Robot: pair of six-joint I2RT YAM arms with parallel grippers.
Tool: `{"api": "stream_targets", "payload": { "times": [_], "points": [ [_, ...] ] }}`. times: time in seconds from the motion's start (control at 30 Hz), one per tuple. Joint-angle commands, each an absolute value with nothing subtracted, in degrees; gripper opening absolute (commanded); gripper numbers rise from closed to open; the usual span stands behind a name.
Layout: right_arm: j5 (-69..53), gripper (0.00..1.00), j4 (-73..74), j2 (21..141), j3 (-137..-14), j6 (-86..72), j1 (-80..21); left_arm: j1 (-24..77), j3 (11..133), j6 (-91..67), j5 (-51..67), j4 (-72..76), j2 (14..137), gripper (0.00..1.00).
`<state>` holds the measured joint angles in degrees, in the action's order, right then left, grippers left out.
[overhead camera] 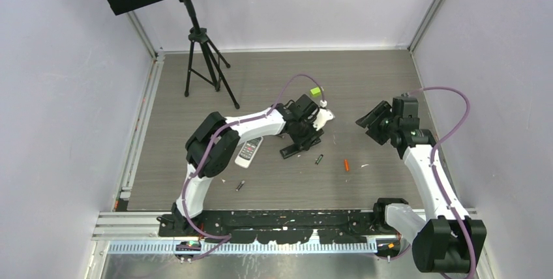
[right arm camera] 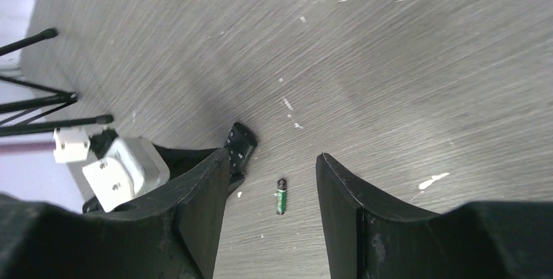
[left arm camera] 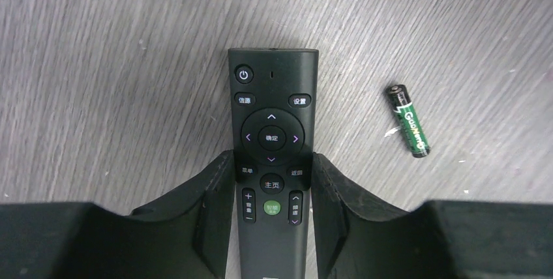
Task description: Load the batteries into the remote control
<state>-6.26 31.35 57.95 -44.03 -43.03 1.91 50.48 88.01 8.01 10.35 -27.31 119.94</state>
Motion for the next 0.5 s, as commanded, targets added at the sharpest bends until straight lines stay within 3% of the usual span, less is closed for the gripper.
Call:
{"api": "stream_targets", "payload": {
  "times": [0.0, 0.1, 0.3, 0.47],
  "points": [
    [-16.61, 0.57, 24.43, 53.66, -42.70, -40.19, 1.76, 47.71, 86.80, -1.84, 16.83, -21.66, 113.12, 0.21],
    [-23.53, 0.62, 19.17, 51.42, -40.68, -40.85, 1.68, 44.67, 85.42, -6.43, 21.69, -19.50, 110.76, 0.20],
    [-32.89, 0.82, 3.28, 45.74, -34.14, -46.64, 0.33, 35.52, 79.29, -20.84, 34.79, -8.59, 104.78, 0.19],
    [-31.56, 0.93, -8.73, 45.42, -30.46, -52.29, -5.68, 30.78, 74.11, -37.35, 44.52, 5.92, 99.88, 0.19]
  ]
}}
